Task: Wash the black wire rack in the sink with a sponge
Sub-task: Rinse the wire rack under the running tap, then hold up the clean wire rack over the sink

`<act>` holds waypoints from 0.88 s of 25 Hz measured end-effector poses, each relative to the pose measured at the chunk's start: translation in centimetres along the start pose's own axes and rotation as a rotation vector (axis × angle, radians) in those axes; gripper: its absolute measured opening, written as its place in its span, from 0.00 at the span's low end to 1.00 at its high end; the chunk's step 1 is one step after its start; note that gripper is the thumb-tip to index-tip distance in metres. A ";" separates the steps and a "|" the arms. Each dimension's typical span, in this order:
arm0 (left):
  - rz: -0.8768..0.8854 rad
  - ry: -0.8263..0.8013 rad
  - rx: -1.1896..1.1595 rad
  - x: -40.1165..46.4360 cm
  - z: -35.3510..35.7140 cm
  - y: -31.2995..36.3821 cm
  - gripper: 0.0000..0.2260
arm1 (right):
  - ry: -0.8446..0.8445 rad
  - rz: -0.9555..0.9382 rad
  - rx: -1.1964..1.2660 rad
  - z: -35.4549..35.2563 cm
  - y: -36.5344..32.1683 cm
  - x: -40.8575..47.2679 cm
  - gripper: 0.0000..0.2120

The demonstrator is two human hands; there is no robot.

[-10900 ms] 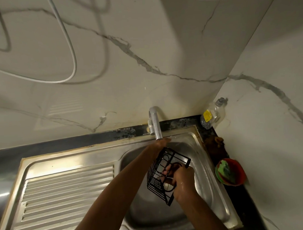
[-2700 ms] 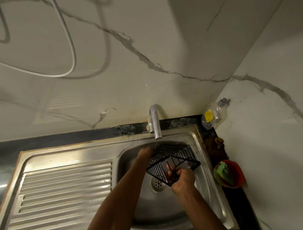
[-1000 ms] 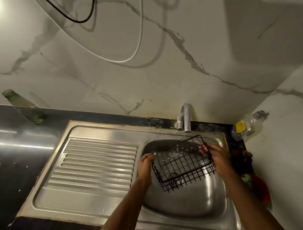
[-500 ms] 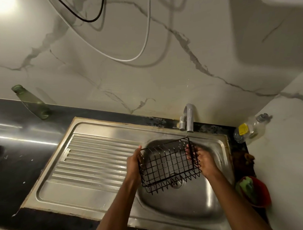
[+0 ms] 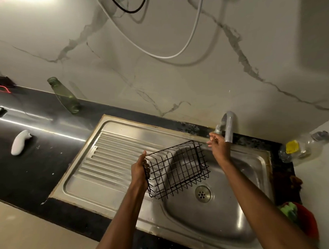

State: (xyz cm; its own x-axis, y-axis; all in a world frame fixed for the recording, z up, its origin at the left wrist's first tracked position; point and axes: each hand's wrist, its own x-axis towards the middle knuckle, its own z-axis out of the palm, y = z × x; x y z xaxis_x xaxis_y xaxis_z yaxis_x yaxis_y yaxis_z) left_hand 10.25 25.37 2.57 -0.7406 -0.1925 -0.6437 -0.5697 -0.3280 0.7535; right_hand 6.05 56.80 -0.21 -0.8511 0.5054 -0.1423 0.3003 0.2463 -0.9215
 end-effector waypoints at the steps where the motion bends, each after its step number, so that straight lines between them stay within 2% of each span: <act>1: -0.010 0.009 -0.013 0.1 0.0 -0.2 0.19 | -0.035 -0.006 -0.041 0.4 0.2 0.6 0.13; 8: -0.042 0.053 -0.055 0.3 0.8 -0.8 0.18 | -0.261 -0.010 -0.426 0.9 0.5 4.0 0.12; 10: -0.056 0.053 -0.061 0.8 1.1 -1.1 0.17 | -0.228 0.011 -0.294 0.7 -0.2 4.3 0.09; 12: -0.085 0.048 -0.091 1.2 1.2 -1.5 0.17 | -0.170 0.067 -0.019 -0.7 0.2 3.8 0.06; 14: -0.098 0.057 -0.140 1.6 1.2 -2.1 0.22 | -0.122 0.109 0.171 -2.4 0.6 3.2 0.03; 15: -0.095 0.057 -0.160 1.4 1.2 -2.2 0.22 | -0.113 0.124 0.259 -3.1 0.4 2.9 0.03; 17: -0.095 0.066 -0.141 0.4 1.8 -1.6 0.15 | -0.071 0.198 0.469 -3.5 0.2 2.7 0.05; 18: -0.102 0.051 -0.134 0.1 2.0 -1.3 0.16 | -0.012 0.247 0.569 -3.3 -0.1 2.2 0.06; 20: -0.113 0.010 -0.152 -0.9 2.4 -0.7 0.18 | 0.150 0.308 0.570 -3.0 0.3 0.3 0.09; 21: -0.120 0.013 -0.164 -1.5 2.7 -0.5 0.18 | 0.207 0.317 0.474 -3.1 1.0 -1.0 0.08; 22: -0.133 0.024 -0.175 -2.1 2.8 -0.3 0.17 | 0.196 0.317 0.367 -3.0 1.8 -2.5 0.06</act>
State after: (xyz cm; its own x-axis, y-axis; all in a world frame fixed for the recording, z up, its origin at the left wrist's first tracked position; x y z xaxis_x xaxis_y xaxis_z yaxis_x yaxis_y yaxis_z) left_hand 10.97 28.49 4.11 -0.6531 -0.1576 -0.7407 -0.5902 -0.5071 0.6282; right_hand 10.05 58.48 -0.42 -0.6355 0.6621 -0.3972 0.3297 -0.2325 -0.9150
